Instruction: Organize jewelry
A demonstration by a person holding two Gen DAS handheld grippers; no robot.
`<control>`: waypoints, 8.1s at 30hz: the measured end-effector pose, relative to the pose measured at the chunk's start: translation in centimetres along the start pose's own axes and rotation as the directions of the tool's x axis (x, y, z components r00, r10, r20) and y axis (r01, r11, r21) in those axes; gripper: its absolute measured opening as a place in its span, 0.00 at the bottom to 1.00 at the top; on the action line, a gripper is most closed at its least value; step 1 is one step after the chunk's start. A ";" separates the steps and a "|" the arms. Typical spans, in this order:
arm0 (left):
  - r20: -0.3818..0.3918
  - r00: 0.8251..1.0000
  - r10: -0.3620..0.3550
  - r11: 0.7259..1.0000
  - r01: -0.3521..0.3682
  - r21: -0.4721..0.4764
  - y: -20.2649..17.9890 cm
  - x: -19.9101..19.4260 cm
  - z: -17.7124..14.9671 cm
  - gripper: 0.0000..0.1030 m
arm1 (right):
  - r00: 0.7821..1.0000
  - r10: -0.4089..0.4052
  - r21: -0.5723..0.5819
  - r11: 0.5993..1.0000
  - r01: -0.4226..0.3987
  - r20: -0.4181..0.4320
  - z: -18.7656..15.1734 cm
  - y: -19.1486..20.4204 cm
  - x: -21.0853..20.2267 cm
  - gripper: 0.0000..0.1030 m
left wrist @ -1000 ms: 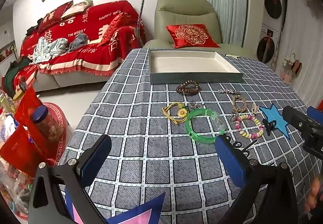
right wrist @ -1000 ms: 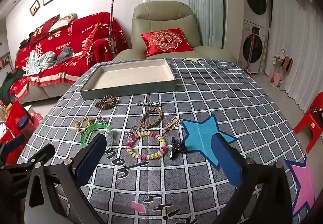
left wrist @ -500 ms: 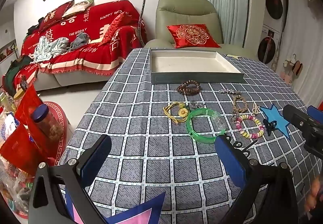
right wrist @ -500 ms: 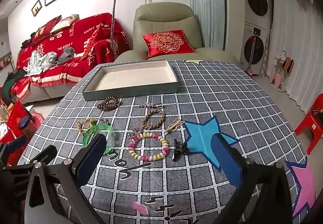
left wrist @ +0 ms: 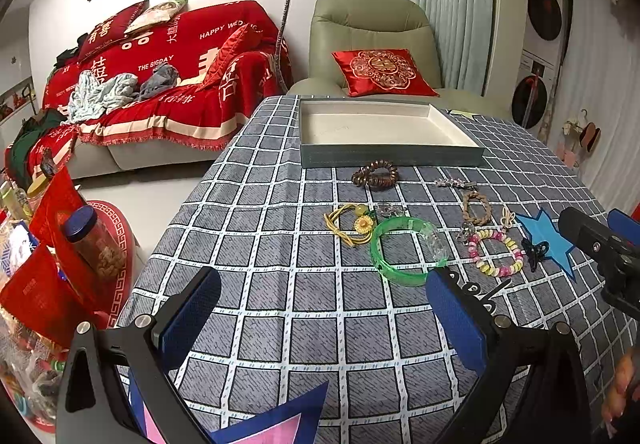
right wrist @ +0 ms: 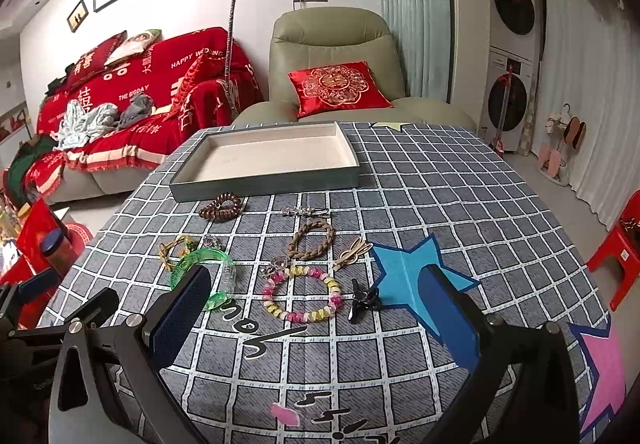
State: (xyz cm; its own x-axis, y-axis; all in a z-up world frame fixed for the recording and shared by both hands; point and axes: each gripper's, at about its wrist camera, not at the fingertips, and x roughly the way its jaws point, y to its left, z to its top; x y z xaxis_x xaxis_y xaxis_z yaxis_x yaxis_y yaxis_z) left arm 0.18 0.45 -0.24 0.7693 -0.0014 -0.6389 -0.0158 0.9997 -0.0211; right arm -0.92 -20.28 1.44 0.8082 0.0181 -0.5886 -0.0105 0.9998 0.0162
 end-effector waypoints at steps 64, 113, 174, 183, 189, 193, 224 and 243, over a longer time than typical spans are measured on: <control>-0.001 1.000 -0.002 1.000 0.002 -0.003 -0.2 0.2 -0.2 1.00 | 1.000 0.006 0.007 1.000 -0.006 0.005 0.2 0.1 -0.1 1.00; -0.214 0.972 -0.100 0.995 0.091 -0.052 0.0 5.1 0.9 1.00 | 0.989 -0.065 0.070 0.995 0.075 -0.136 -1.2 -3.2 1.9 1.00; -0.282 0.899 -0.334 0.942 0.328 -0.070 -1.5 7.1 4.3 0.23 | 0.952 0.031 0.175 0.984 0.024 -0.304 0.2 -6.2 6.2 0.25; -0.228 0.904 -0.360 0.933 0.354 -0.070 0.2 6.2 9.3 0.23 | 0.961 0.116 0.198 0.978 -0.066 -0.253 5.7 -5.2 5.4 0.25; -0.227 0.900 -0.373 0.928 0.362 -0.087 1.0 7.6 13.6 0.23 | 0.959 0.154 0.171 0.978 -0.115 -0.237 11.3 -4.1 6.8 0.25; -0.199 0.913 -0.356 0.934 0.350 -0.064 1.0 8.9 17.0 0.23 | 0.960 0.162 0.133 0.982 -0.134 -0.228 15.3 -3.3 8.2 0.25; -0.332 0.932 -0.145 0.986 0.165 0.033 -3.2 31.9 21.8 0.23 | 0.885 0.194 0.202 0.972 -0.117 -0.423 18.0 -1.2 34.7 0.25; -0.303 0.952 -0.044 0.991 0.081 0.110 -4.1 31.7 21.4 0.23 | 0.897 0.212 0.225 0.965 -0.131 -0.387 17.8 -0.9 33.8 0.60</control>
State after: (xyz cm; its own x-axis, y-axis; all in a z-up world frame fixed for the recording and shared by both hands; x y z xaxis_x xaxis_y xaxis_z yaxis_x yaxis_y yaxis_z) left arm 38.25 -3.10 -3.97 0.5394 -0.0533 -0.8404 0.1164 0.9931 0.0118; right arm 36.93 -20.69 -4.10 0.4950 0.2311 -0.8376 0.0164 0.9613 0.2749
